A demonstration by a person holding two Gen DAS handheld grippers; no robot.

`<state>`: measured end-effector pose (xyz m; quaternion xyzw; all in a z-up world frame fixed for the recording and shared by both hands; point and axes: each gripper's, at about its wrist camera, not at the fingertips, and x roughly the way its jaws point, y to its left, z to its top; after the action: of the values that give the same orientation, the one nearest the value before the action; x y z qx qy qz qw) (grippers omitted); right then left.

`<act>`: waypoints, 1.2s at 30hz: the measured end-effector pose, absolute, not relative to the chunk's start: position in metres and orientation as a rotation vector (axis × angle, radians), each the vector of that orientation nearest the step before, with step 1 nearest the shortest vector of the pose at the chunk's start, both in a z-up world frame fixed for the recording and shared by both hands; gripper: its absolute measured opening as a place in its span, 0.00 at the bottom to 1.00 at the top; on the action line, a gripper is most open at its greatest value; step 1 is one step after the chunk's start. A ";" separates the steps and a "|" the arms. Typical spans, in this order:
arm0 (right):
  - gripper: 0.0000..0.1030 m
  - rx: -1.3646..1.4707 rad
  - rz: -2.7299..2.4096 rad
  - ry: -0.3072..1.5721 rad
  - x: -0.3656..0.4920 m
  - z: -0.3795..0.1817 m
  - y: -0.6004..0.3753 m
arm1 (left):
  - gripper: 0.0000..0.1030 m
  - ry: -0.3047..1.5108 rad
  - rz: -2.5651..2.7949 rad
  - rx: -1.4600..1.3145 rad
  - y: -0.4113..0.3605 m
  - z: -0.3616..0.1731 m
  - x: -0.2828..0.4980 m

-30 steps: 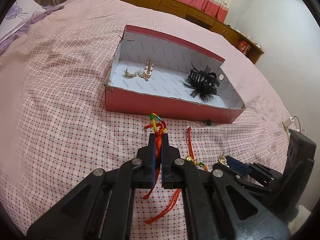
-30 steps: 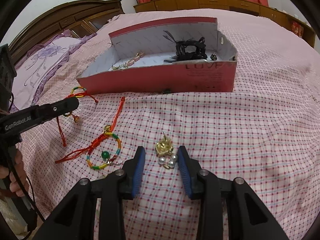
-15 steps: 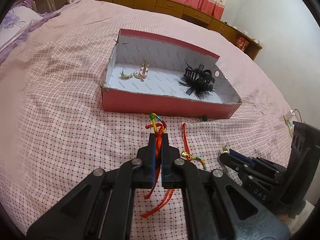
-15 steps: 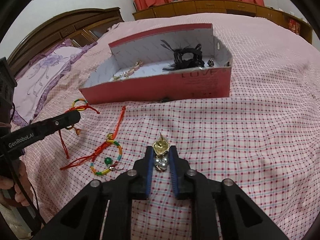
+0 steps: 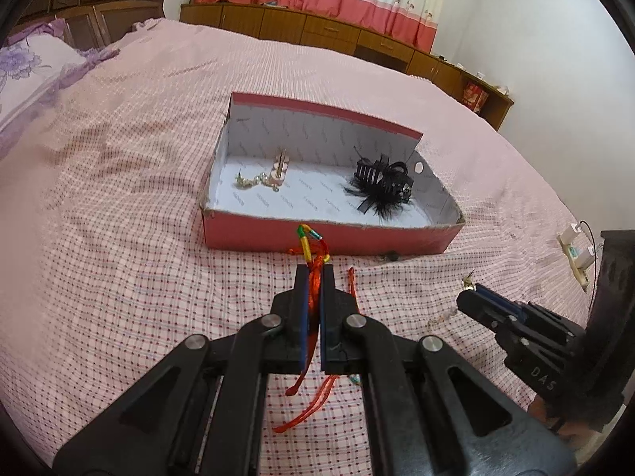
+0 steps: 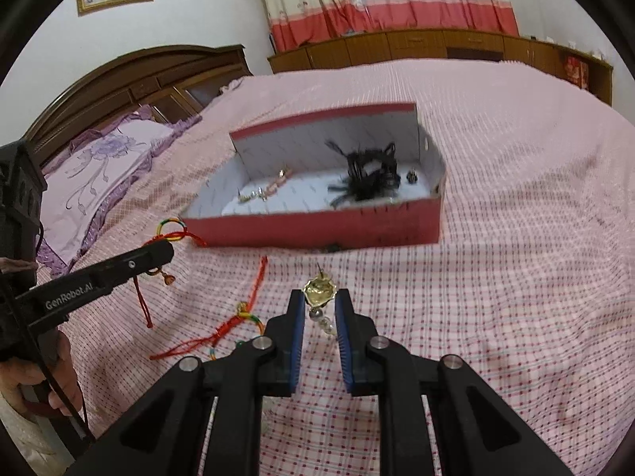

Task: Organize jewelry
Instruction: 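Hold the red-string bracelet in the left tool while right tool grasps the pearl earring, then lower the bracelet and earring into the shoebox and open both tools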

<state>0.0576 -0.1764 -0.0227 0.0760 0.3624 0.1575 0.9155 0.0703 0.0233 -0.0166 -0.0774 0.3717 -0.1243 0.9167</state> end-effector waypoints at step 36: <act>0.17 0.142 0.268 0.500 0.130 0.027 -0.181 | 0.00 0.515 -0.167 -0.070 0.010 0.011 0.128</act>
<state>0.1296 -0.1809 0.0275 0.0700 0.2466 0.1321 0.9575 0.1276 0.0099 0.0109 -0.0347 0.2542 -0.0825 0.9630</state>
